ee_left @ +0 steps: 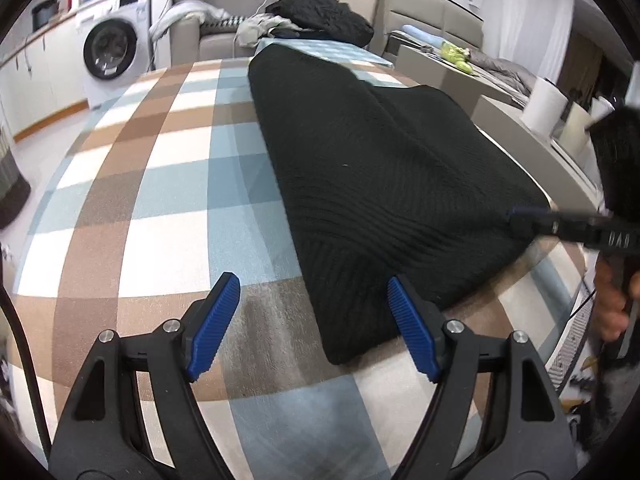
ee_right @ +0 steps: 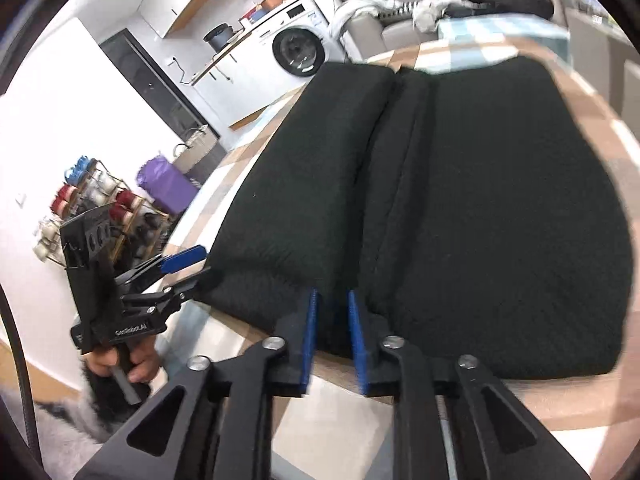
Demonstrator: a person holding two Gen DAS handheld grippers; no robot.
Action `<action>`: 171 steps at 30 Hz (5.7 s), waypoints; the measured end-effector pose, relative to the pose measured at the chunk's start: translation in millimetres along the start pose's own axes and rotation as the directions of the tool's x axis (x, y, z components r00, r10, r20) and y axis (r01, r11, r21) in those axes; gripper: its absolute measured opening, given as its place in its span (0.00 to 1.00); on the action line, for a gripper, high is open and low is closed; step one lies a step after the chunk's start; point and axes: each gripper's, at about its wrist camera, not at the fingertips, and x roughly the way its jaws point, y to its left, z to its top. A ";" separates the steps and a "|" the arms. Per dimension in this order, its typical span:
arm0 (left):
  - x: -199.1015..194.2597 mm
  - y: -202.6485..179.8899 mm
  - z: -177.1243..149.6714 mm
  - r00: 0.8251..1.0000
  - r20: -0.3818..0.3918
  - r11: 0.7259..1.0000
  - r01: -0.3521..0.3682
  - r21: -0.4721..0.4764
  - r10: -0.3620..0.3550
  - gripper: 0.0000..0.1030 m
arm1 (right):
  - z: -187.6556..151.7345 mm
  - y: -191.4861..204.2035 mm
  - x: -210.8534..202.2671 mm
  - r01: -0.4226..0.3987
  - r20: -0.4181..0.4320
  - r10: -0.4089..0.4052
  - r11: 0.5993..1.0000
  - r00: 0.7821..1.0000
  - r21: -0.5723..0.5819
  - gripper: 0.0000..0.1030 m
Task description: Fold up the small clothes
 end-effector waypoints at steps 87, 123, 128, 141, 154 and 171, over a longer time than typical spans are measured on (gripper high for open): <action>1.2 64.4 29.3 0.998 0.038 0.984 -0.052 -0.170 0.059 0.50 | 46.9 -19.5 1.2 0.240 0.103 -0.241 0.970 0.965 0.021 0.37; -5.9 43.1 19.2 0.998 0.053 0.989 -0.032 -0.145 0.040 0.75 | 49.2 -25.6 38.6 0.001 -0.010 0.000 0.995 1.000 0.101 0.22; -7.9 36.8 18.1 0.998 0.054 0.990 -0.026 -0.140 0.034 0.75 | 28.8 -15.0 34.4 0.027 0.021 -0.028 0.998 0.999 0.049 0.05; -5.7 25.9 12.4 0.998 0.041 0.995 -0.036 -0.095 0.040 0.75 | 37.5 -4.7 16.6 0.045 0.042 -0.045 0.999 0.998 0.000 0.21; -14.1 32.1 12.8 0.997 0.068 0.993 -0.019 -0.119 0.027 0.75 | 80.3 20.7 70.4 -0.095 0.066 0.093 0.995 0.993 0.021 0.05; -20.5 39.0 -17.2 0.999 0.015 0.992 -0.032 -0.123 0.034 0.75 | 4.4 25.0 37.8 -0.119 0.002 0.120 0.988 0.993 -0.101 0.31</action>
